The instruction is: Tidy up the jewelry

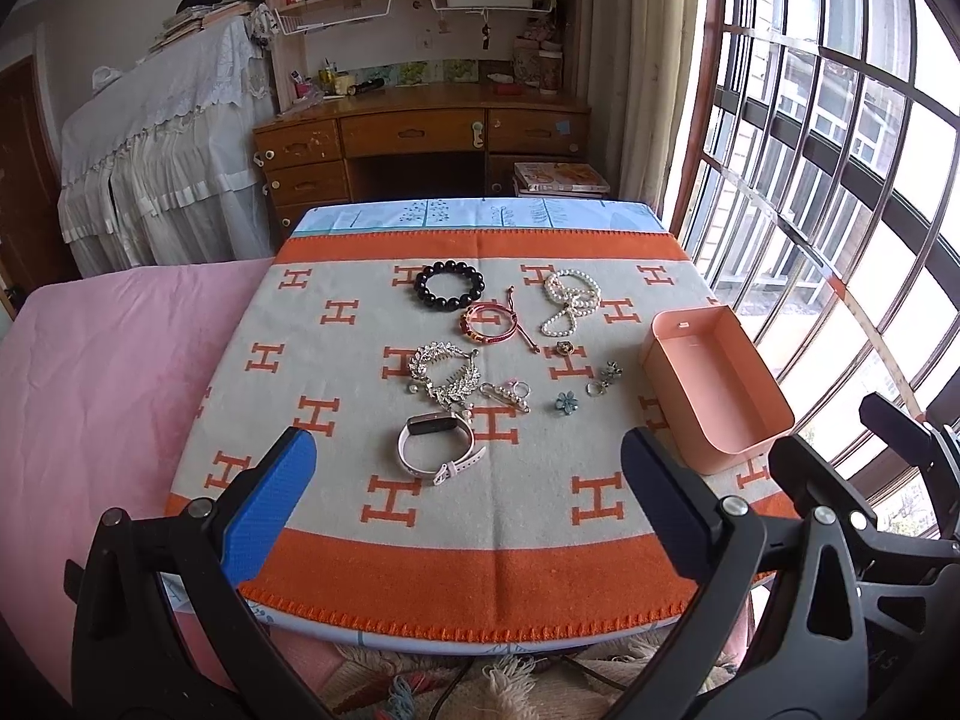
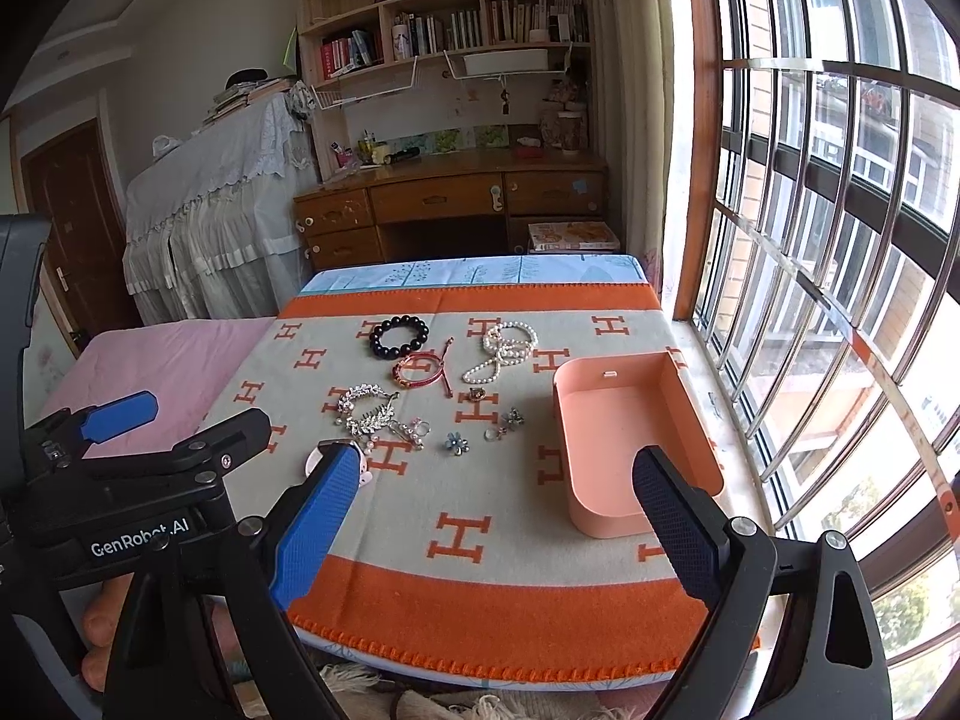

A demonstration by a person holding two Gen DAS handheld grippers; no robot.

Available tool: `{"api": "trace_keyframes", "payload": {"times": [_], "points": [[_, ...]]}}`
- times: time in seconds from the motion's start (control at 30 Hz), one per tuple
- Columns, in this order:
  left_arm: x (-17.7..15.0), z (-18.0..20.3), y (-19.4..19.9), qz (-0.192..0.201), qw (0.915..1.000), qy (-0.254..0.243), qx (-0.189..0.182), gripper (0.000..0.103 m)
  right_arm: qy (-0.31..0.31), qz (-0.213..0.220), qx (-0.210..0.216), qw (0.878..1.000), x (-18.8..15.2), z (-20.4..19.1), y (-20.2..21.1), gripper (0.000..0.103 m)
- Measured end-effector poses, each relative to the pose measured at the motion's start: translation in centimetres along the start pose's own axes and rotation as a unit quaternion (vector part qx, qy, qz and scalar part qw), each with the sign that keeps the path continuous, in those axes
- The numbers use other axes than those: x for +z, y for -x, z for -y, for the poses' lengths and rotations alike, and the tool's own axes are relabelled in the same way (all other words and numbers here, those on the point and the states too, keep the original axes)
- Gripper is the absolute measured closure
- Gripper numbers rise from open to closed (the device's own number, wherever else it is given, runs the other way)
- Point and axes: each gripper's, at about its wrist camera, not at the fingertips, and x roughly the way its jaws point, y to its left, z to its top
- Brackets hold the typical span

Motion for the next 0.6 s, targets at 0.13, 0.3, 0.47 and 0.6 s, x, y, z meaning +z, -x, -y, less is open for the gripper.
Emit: {"api": "trace_keyframes", "payload": {"times": [0.13,0.3,0.47,0.6], "points": [[0.1,0.1,-0.3,-0.004,1.0,0.002,0.001,0.002,0.0,-0.001,0.0,1.0,0.0,0.0,-0.4,0.009],[0.4,0.8,-0.8,-0.009,0.9999,0.0,0.009,0.002,-0.003,-0.009,0.006,1.0,0.0,0.6,-1.1,0.009],[0.9,1.3,-2.2,-0.017,0.9997,-0.001,0.015,0.002,-0.007,-0.021,0.014,1.0,0.4,1.5,-2.4,0.009],[1.1,1.6,-2.8,-0.016,0.9996,-0.001,0.023,0.002,-0.008,-0.024,0.019,0.999,1.1,1.8,-4.2,0.009]]}}
